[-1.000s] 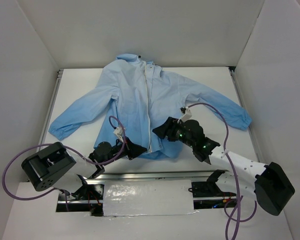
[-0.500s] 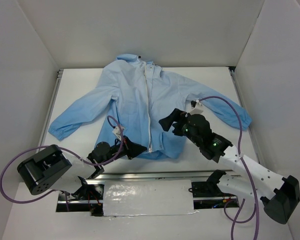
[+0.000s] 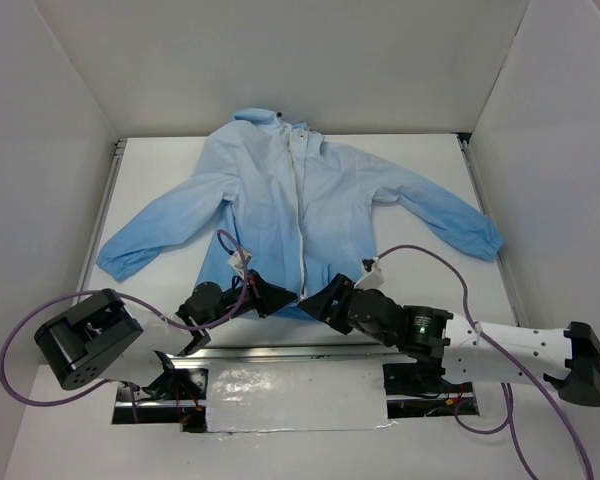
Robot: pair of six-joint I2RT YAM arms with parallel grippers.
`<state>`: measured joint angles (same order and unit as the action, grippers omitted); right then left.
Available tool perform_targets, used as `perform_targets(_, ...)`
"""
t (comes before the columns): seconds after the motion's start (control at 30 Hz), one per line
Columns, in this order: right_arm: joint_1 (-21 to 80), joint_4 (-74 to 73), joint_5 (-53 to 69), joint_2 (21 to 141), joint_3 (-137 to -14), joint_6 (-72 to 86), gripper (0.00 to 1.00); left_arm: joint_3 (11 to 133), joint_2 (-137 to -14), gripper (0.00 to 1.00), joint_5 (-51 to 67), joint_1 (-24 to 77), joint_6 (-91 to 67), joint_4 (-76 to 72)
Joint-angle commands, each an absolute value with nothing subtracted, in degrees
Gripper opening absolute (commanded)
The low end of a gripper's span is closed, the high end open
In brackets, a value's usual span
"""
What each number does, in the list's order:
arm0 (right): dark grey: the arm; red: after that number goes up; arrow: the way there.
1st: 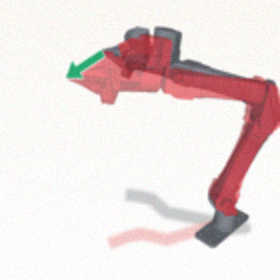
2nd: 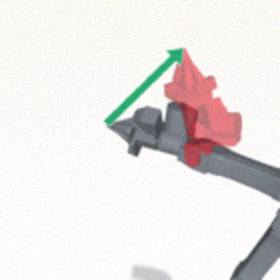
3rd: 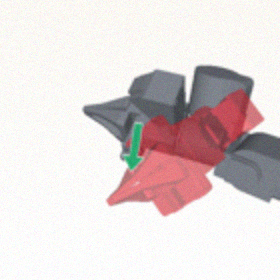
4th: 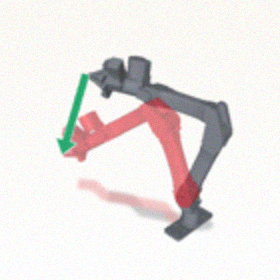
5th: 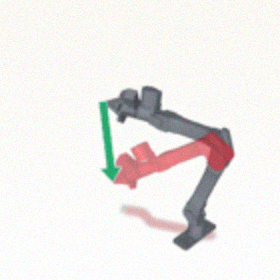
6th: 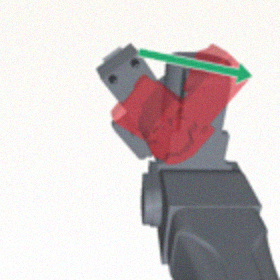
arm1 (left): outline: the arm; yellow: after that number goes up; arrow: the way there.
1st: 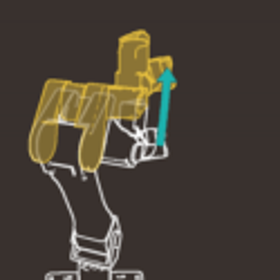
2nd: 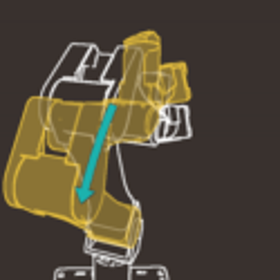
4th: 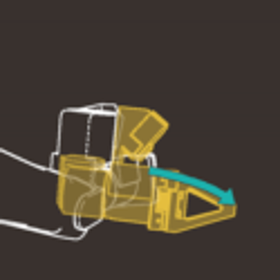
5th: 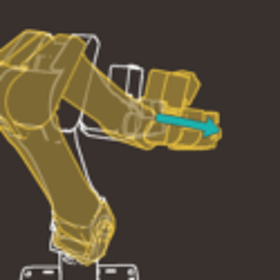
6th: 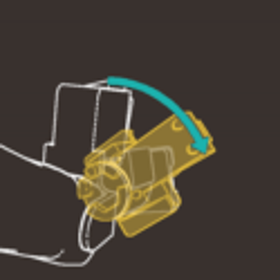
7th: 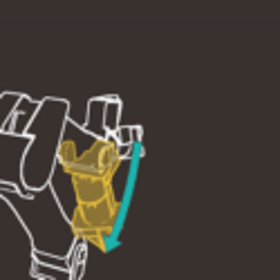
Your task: Zip up the jacket
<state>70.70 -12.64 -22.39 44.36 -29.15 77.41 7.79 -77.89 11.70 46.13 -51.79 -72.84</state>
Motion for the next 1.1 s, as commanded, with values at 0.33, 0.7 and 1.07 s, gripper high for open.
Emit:
perform_targets(0.33,75.15,-3.26,-32.17,54.93,-26.10,93.25,0.55,9.40,-73.83,0.00,12.74,47.55,-48.60,-79.46)
perform_targets(0.7,74.97,-3.87,-35.07,53.88,-26.37,94.22,0.53,8.52,-77.17,0.00,13.62,47.55,-49.57,-84.20)
perform_targets(1.07,75.06,-3.25,-36.74,52.38,-24.79,95.10,0.51,8.44,-79.01,0.00,14.24,47.64,-50.27,-86.83)
